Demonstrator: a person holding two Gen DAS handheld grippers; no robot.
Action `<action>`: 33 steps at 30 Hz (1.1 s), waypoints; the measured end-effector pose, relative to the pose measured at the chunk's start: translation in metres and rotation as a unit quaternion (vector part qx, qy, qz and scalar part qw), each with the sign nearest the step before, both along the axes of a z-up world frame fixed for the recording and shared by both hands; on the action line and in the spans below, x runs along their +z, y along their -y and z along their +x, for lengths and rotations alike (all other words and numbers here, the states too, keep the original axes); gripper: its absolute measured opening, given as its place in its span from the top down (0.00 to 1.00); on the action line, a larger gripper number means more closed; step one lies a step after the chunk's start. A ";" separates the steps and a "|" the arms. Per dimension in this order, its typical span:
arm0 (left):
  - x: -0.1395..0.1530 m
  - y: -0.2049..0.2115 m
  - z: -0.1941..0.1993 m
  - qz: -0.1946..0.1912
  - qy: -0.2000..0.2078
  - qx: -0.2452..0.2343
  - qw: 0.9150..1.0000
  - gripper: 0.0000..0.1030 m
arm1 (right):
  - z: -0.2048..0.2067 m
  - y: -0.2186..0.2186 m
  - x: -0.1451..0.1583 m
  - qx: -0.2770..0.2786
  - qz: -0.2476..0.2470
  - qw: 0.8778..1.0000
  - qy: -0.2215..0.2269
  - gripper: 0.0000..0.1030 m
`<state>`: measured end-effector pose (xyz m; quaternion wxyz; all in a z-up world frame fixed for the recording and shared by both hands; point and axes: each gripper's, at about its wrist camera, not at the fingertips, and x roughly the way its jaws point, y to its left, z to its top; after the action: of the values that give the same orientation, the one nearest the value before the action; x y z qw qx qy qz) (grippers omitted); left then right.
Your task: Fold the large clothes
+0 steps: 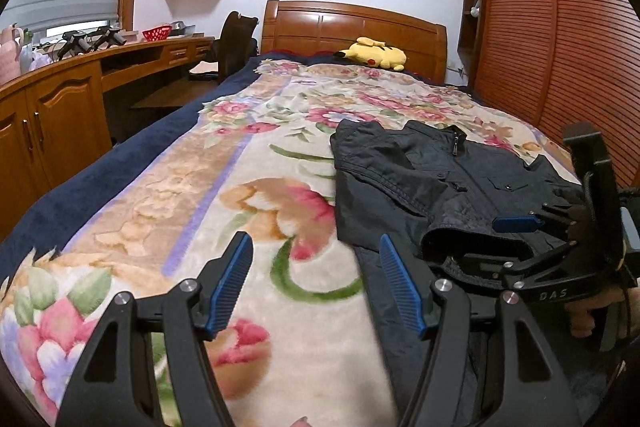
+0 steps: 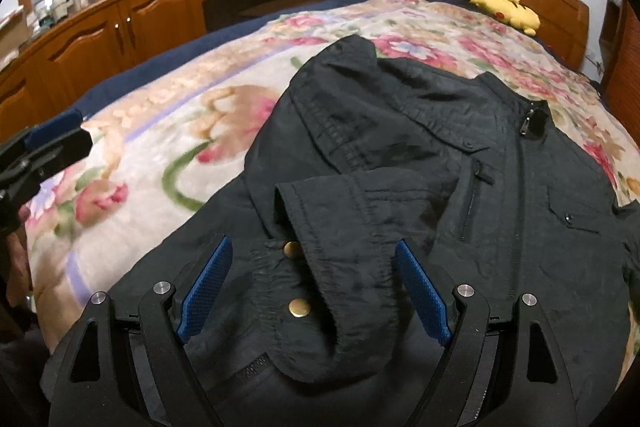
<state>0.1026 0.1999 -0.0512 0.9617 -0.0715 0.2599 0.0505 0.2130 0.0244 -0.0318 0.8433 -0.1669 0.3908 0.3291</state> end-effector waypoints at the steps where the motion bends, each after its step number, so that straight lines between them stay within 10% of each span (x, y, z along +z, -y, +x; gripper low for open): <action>1: 0.000 0.000 0.000 0.000 0.000 -0.001 1.000 0.37 | 0.001 -0.001 -0.001 0.000 -0.003 1.000 -0.001 0.17; 6: 0.000 -0.001 0.000 0.001 -0.001 -0.001 1.000 0.37 | 0.009 -0.006 -0.014 -0.001 -0.031 1.000 -0.007 0.23; 12: -0.003 0.002 0.002 -0.010 -0.002 -0.011 1.000 0.37 | 0.017 0.000 -0.024 -0.013 -0.073 0.997 0.005 0.86; 15: -0.002 0.009 0.003 -0.005 0.000 -0.018 1.000 0.37 | 0.017 0.008 -0.013 -0.013 -0.064 0.998 0.019 0.98; 33: 0.008 0.052 0.009 0.001 0.012 -0.059 0.998 0.37 | 0.049 0.128 0.073 -0.139 0.006 0.984 0.109 1.00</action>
<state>0.1120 0.1483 -0.0428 0.9660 -0.0558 0.2522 -0.0069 0.2623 -0.1041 0.0414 0.9193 -0.1408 0.3142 0.1907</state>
